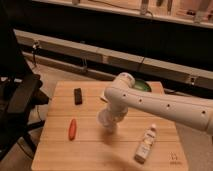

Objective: Pick up the ceramic cup

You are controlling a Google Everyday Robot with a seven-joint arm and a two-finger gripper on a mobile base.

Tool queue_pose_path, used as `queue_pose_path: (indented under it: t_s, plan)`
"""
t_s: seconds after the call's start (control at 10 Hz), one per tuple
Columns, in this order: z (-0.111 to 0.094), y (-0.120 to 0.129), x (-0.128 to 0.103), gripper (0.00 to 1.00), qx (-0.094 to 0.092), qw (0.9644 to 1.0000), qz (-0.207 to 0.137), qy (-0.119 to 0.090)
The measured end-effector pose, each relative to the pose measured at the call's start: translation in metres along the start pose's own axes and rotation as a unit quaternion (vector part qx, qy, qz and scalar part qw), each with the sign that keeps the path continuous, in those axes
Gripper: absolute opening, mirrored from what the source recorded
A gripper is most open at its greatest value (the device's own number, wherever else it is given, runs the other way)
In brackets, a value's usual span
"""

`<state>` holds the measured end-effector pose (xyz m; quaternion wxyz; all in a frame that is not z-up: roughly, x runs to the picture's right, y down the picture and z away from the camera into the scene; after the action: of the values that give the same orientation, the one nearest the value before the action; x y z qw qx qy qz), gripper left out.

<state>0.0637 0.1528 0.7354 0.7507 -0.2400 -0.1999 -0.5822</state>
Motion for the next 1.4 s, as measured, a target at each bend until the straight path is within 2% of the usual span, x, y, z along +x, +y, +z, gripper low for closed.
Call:
queue_pose_path:
  t_s: [1.4]
  plan:
    - [-0.013, -0.001, 0.011, 0.12, 0.001, 1.0, -0.003, 0.0]
